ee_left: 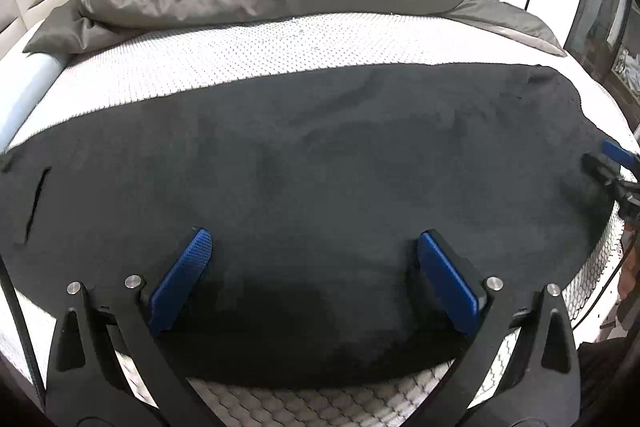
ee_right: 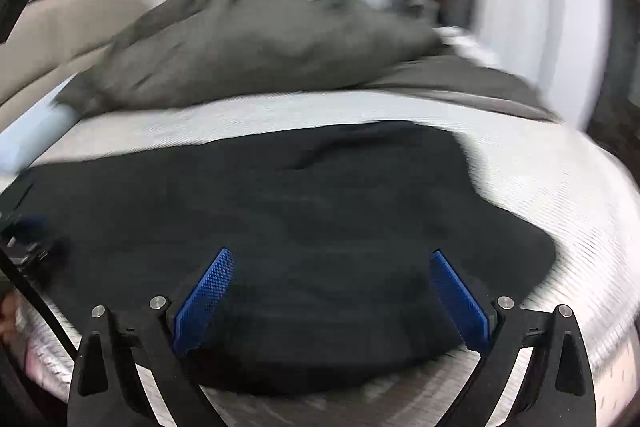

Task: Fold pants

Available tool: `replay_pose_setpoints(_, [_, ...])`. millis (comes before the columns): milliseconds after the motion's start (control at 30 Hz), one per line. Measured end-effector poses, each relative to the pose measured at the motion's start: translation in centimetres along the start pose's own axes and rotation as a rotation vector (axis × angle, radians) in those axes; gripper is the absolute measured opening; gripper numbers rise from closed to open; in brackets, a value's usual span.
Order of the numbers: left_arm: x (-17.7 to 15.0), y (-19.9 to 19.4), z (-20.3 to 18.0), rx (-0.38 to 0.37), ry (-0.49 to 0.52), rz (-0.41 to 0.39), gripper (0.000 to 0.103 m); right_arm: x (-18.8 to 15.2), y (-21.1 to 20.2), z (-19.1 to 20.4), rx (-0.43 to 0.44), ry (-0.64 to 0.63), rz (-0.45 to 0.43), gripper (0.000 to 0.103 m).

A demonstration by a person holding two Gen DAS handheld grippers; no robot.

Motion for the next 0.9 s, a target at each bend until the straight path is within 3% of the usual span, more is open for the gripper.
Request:
replay_pose_setpoints(100, [1.0, 1.2, 1.0, 0.009, 0.003, 0.002, 0.103, 1.7, 2.9, 4.3, 0.099, -0.036, 0.044, 0.1])
replay_pose_setpoints(167, [0.7, 3.1, 2.1, 0.049, -0.001, 0.053, 0.103, 2.1, 4.5, 7.1, 0.147, -0.084, 0.066, 0.1])
replay_pose_setpoints(200, [0.5, 3.5, 2.7, 0.028, -0.017, 0.067, 0.103, 2.2, 5.3, 8.7, 0.16, -0.121, 0.086, 0.1])
replay_pose_setpoints(267, [0.6, 3.1, 3.2, -0.007, -0.003, 0.051, 0.103, 1.2, 6.6, 10.5, 0.181, -0.222, 0.135, 0.1])
replay_pose_setpoints(300, [0.7, 2.6, 3.8, 0.022, 0.023, 0.038, 0.103, 0.4, 6.1, 10.8, 0.186, -0.255, 0.14, 0.1])
replay_pose_setpoints(367, [0.7, 2.3, 5.4, 0.087, 0.034, 0.027, 0.103, -0.1, 6.0, 9.4, 0.172, -0.287, 0.142, 0.1])
replay_pose_setpoints(433, [0.7, 2.4, 8.1, 0.108, -0.029, 0.052, 0.103, -0.1, 5.7, 5.8, 0.121, -0.249, 0.151, 0.1])
replay_pose_setpoints(500, [0.9, 2.1, 10.6, 0.118, -0.104, 0.055, 0.103, 0.0, 5.9, 1.0, -0.006, -0.206, 0.157, 0.1])
replay_pose_setpoints(567, [1.0, 1.6, 12.9, 0.182, -0.146, 0.044, 0.103, -0.1, 6.3, -3.4, -0.13, -0.166, 0.164, 0.099])
replay_pose_setpoints(633, [0.9, 1.6, 15.0, 0.272, -0.172, 0.057, 0.103, -0.4, 5.8, -7.0, -0.027, -0.032, 0.145, 0.098])
replay_pose_setpoints(700, [0.9, 1.5, 16.6, 0.323, -0.209, 0.061, 0.103, -0.1, 5.6, -6.8, -0.024, -0.036, 0.121, 0.098])
replay_pose_setpoints(800, [1.1, 0.9, 16.9, 0.333, -0.251, 0.054, 0.102, 0.2, 5.4, -4.6, -0.139, -0.132, 0.128, 0.099])
replay_pose_setpoints(900, [2.6, 0.2, 13.8, 0.203, -0.217, 0.022, 0.102, 1.2, 4.1, -0.5, -0.024, -0.165, 0.067, 0.1])
Point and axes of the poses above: each gripper's, at about its wrist camera, not at the fingertips, and y roughly the way its jaws point, z to its left, x to its top, the point moved 3 cm from there along y, roughly the way its jaws point, and after that the axes turned 5 degrees about -z, right-handed, at the moved point
